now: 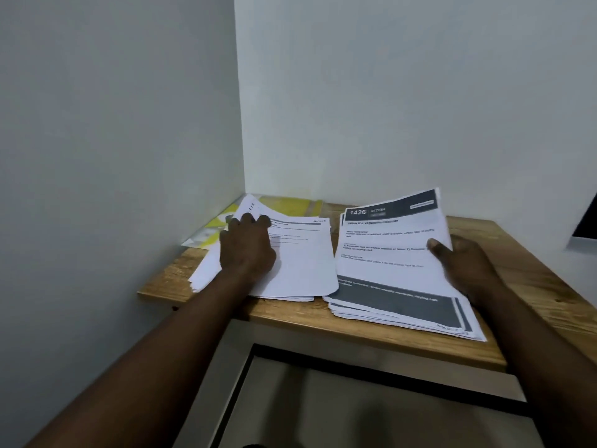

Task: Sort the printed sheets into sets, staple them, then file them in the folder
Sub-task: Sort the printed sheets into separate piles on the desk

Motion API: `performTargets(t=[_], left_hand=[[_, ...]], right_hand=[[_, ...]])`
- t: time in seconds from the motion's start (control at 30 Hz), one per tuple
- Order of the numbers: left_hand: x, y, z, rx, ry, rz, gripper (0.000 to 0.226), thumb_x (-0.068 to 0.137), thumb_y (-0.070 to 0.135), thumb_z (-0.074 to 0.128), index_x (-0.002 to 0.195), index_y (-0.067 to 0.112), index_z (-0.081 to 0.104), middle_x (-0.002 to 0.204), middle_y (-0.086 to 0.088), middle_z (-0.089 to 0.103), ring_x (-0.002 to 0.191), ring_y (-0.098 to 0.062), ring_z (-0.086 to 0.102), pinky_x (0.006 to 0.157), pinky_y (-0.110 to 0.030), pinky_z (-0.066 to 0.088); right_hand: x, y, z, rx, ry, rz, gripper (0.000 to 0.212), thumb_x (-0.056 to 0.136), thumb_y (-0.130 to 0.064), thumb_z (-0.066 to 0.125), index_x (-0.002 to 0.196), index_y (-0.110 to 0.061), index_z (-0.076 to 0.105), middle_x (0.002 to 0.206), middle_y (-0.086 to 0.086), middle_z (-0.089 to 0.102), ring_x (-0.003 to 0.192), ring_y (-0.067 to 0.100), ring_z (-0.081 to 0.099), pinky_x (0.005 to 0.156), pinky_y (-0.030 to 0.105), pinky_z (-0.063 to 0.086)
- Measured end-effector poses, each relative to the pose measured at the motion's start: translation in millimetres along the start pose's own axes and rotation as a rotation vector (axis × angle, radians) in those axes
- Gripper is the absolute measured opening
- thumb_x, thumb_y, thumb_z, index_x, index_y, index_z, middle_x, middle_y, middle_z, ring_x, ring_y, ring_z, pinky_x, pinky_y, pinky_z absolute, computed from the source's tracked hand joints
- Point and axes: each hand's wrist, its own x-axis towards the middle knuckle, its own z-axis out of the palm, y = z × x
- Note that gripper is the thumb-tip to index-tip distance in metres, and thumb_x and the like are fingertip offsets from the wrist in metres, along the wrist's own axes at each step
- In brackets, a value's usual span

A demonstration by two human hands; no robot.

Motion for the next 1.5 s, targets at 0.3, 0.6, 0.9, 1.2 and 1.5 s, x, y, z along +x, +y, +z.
performTargets(t=[0.3,0.6,0.9,1.2,1.5], left_hand=[[-4.0,43.1,30.2,-0.387,-0.157,0.177,0.050,0.093,0.063,0.066,0.129,0.029,0.071,0.112,0.011,0.072,0.112,-0.017,0.062,0.092,-0.033,0.048],[13.9,28.1,20.7,-0.415,-0.343,0.154,0.021,0.085,0.024,0.084,0.101,0.037,0.080,0.102,0.011,0.072,0.101,-0.011,0.067,0.085,-0.026,0.045],[13.7,58.1,11.4,-0.470,-0.395,0.139,0.039,0.078,-0.007,0.057,0.074,0.029,0.073,0.086,0.010,0.074,0.093,-0.014,0.066,0.070,-0.023,0.045],[7.1,78.0,13.8,-1.140,-0.346,-0.172,0.013,0.094,0.012,0.066,0.097,0.010,0.078,0.099,-0.008,0.080,0.076,-0.022,0.070,0.071,-0.031,0.055],[6.6,76.0,46.2,-1.084,-0.160,-0.196,0.035,0.070,0.033,0.095,0.089,0.017,0.070,0.086,-0.005,0.078,0.074,-0.023,0.073,0.066,-0.039,0.054]], right_hand=[[8.6,7.3,16.5,-0.017,0.015,0.004,0.023,0.105,-0.036,0.064,0.109,-0.018,0.078,0.101,0.002,0.080,0.092,0.026,0.076,0.093,0.047,0.060],[18.4,0.7,36.4,0.210,-0.056,0.063,0.023,0.105,-0.033,0.065,0.104,-0.014,0.078,0.100,0.003,0.082,0.092,0.028,0.079,0.091,0.052,0.062],[20.3,5.3,-1.8,0.453,-0.078,0.133,0.020,0.106,-0.029,0.063,0.110,-0.011,0.071,0.094,0.003,0.082,0.083,0.023,0.080,0.071,0.036,0.065],[20.6,2.9,-1.6,0.588,-0.038,0.154,0.017,0.106,-0.027,0.063,0.112,-0.014,0.071,0.104,0.007,0.081,0.087,0.025,0.080,0.074,0.039,0.066],[13.1,-5.8,25.4,0.544,-0.097,0.087,0.018,0.106,-0.024,0.064,0.114,-0.011,0.073,0.108,0.008,0.081,0.091,0.022,0.080,0.074,0.033,0.065]])
